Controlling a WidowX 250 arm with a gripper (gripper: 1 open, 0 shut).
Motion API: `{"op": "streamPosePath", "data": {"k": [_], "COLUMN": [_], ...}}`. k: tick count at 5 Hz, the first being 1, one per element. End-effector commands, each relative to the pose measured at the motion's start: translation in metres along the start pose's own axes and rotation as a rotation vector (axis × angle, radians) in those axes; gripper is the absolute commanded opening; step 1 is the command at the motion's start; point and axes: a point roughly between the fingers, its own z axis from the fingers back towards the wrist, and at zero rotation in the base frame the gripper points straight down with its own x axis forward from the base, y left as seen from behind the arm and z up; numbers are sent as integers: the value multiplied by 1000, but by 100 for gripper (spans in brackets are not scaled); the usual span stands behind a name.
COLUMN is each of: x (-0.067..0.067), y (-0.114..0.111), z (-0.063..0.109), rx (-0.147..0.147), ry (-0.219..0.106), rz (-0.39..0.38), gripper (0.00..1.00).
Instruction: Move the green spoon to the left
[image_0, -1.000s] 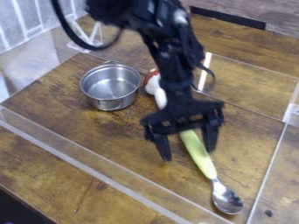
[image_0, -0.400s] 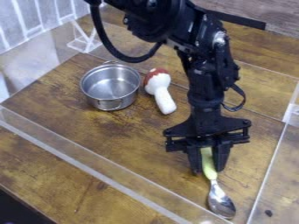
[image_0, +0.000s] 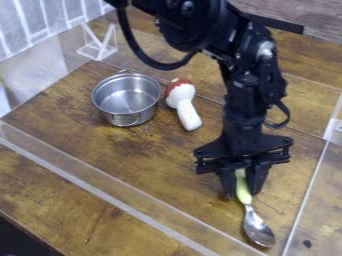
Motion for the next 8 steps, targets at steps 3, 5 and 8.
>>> {"op": "streamPosePath", "data": {"k": [3,5,8], "x": [29,36,31], "y": [18,33,13], "z": [12,23,37], "rx": [-24,11,66], "ry": [-134,-187,-206], "rz": [44,17,71], "gripper": [0,0,0]}}
